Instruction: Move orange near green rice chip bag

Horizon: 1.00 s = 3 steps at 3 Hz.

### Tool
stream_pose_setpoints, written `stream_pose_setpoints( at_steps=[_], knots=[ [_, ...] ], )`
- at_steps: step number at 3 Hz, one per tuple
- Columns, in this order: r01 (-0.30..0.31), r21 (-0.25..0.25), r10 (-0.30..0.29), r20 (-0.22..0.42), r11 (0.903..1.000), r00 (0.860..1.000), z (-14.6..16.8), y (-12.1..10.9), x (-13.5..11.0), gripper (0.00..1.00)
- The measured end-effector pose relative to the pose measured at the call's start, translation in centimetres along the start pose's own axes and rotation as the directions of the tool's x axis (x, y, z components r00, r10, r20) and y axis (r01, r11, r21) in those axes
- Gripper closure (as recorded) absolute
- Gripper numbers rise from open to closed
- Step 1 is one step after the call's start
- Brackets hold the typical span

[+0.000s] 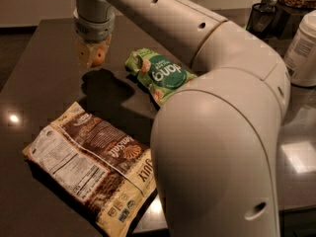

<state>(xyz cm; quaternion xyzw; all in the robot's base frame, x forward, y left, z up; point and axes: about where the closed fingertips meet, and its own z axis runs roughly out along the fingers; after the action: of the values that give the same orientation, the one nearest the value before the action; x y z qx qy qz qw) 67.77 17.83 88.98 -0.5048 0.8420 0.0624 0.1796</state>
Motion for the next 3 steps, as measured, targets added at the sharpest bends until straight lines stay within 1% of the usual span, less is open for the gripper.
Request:
stream_pose_setpoints(
  at_steps=[1, 2, 3],
  knots=[
    [0.079, -0.039, -0.08, -0.023, 0.9961, 0.997, 0.1, 0.6, 0.9, 1.0],
    [0.111, -0.044, -0.113, -0.052, 0.9929, 0.992, -0.4, 0.3, 2.3, 1.0],
    [0.13, -0.053, -0.134, -0.083, 0.9901, 0.988, -0.8, -0.1, 3.9, 1.0]
  ],
)
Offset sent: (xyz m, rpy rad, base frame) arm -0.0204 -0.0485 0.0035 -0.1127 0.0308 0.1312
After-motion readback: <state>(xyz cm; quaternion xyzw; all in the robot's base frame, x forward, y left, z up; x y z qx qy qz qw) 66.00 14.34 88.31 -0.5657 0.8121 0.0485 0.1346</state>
